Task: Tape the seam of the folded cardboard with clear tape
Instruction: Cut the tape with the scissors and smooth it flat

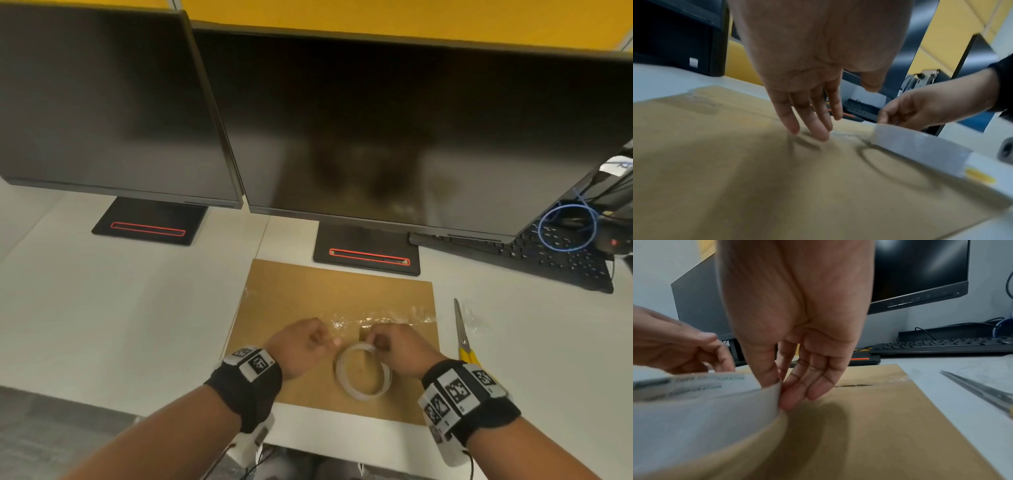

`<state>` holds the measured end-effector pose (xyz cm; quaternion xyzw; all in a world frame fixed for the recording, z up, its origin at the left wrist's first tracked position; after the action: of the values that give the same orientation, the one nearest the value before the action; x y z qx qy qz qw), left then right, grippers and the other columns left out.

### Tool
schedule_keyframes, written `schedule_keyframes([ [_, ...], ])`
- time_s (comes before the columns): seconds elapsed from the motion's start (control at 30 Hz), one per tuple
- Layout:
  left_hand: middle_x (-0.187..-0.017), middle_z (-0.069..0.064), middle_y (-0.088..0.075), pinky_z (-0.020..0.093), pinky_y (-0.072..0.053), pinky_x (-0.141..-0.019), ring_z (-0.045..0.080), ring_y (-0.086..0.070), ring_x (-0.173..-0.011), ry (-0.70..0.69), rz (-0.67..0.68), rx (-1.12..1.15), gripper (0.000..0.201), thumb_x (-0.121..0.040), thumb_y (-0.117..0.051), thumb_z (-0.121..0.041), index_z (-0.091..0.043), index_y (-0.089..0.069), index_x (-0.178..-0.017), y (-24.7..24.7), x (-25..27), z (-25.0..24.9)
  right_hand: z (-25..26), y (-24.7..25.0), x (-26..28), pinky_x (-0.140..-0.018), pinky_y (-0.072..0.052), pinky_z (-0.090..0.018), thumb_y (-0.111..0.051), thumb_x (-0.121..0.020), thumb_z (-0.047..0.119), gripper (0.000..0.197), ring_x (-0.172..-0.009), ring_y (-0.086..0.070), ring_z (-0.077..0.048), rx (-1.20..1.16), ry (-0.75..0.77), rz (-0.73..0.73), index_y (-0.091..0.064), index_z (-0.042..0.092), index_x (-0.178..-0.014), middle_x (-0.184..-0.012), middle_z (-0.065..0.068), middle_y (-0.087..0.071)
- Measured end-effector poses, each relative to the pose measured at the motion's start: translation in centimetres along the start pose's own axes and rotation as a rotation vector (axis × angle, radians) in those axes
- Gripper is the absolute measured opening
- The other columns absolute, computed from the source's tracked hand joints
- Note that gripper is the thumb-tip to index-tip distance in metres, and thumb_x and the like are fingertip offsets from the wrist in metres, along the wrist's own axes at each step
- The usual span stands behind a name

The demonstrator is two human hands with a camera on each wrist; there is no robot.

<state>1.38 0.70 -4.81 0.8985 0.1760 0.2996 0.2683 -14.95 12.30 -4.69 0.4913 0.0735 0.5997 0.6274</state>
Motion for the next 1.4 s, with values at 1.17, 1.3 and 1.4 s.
schedule_keyframes([
  [1.17,-0.102,0.016,-0.066,0.033,-0.046,-0.071,0.035,-0.061,-0.090,0.603,-0.696,0.250,0.016,-0.089,-0.058,-0.026,-0.015,-0.066,-0.097,15.1,1.0,19.0,10.3,-4.9,-6.6,-0.095,-0.047,-0.037,-0.059,-0.086,0.034,0.048,-0.123,-0.038,-0.019,0.270,-0.017,-0.064,-0.043,0.035,-0.132,-0.135,0.003,-0.035],
  [1.3,-0.112,0.013,-0.057,0.039,-0.051,-0.080,0.034,-0.059,-0.097,0.631,-0.656,0.146,0.019,-0.086,-0.058,-0.023,-0.020,-0.060,-0.105,15.2,0.8,18.8,10.2,-4.9,-6.9,-0.093,-0.048,-0.037,-0.060,-0.085,0.033,0.049,-0.122,-0.038,-0.019,0.274,-0.024,-0.062,-0.044,0.035,-0.131,-0.134,0.003,-0.035],
  [1.4,-0.123,0.009,-0.046,0.039,-0.044,-0.089,0.030,-0.049,-0.111,0.643,-0.666,-0.039,0.035,-0.083,-0.060,-0.029,-0.023,-0.053,-0.118,15.1,0.6,16.9,9.9,-4.8,-6.8,-0.092,-0.048,-0.035,-0.060,-0.084,0.035,0.050,-0.123,-0.038,-0.019,0.277,-0.015,-0.064,-0.043,0.036,-0.131,-0.136,0.003,-0.035],
])
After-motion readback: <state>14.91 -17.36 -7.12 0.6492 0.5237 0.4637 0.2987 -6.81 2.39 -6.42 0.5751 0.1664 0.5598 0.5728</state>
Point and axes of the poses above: each hand's wrist, its own x-axis away from the middle knuckle, its own y-axis out of the back of the hand, z = x × y, the point moved 4 cm from there along -x, towards the middle knuckle
